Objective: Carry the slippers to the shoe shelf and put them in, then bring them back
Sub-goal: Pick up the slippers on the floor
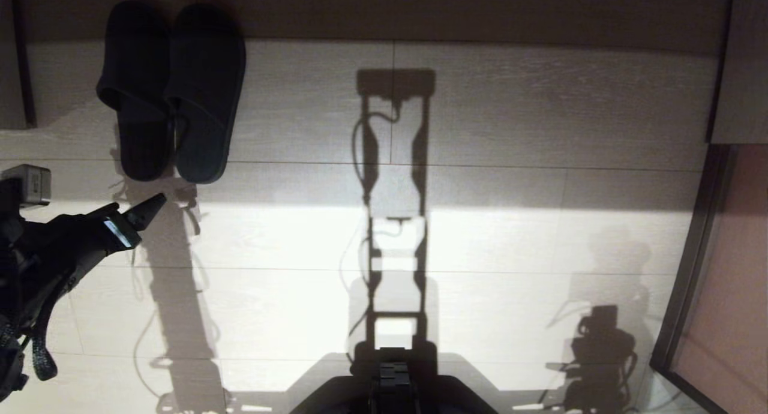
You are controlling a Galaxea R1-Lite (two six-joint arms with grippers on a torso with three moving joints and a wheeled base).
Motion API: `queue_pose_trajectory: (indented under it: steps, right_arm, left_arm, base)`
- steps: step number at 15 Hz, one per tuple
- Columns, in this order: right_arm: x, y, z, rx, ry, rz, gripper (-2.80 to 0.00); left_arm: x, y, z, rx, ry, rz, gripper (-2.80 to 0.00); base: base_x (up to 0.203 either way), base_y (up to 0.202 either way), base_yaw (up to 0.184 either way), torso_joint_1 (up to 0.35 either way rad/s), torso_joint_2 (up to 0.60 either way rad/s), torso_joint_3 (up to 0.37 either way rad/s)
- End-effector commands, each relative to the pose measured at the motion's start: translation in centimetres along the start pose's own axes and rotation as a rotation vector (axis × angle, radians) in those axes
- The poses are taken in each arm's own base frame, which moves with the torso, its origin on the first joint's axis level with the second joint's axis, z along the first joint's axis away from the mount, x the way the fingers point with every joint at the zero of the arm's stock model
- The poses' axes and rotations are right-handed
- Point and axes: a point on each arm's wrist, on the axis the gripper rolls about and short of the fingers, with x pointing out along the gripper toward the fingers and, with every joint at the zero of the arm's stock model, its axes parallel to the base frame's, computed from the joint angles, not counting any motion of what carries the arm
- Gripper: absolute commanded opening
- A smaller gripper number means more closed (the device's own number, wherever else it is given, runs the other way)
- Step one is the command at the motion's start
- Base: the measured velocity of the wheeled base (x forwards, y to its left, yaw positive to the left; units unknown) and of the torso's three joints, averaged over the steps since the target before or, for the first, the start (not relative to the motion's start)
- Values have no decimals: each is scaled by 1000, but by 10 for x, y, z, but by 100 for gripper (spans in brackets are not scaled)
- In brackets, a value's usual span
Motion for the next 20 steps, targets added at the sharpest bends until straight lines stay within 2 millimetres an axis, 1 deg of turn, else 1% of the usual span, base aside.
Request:
queue_pose_trajectory:
  steps: [1,2,5,8,11,13,16,20]
  right_arm:
    - [0,0,-12,0,0,0,-280]
    - [0,0,-12,0,0,0,-280]
    - [0,0,-12,0,-1,0,-280]
    - [0,0,-12,0,0,0,-280]
    - [0,0,-12,0,0,0,-280]
    - [0,0,-12,0,0,0,-280]
    - [0,0,-12,0,0,0,-280]
    - [0,0,-12,0,-1,0,-280]
  left_arm:
    - [14,-1,-15,-17,-24,-14,0]
    - [18,-1,-19,-22,-32,-1,0]
    - [23,-5,-20,-45,-39,-12,0]
    - [28,-6,-18,-46,-60,-2,0]
    - [42,-8,-11,-51,-113,11,0]
    - [49,-13,-10,-64,-132,13,0]
    - [55,-19,2,-78,-193,9,0]
    - [52,-25,15,-84,-234,-16,0]
  base:
    - [0,0,0,0,0,0]
    - [0,0,0,0,0,0]
    - [0,0,0,0,0,0]
    - [0,0,0,0,0,0]
    - [0,0,0,0,0,0]
    - [0,0,0,0,0,0]
    - [0,0,0,0,0,0]
    - [0,0,0,0,0,0]
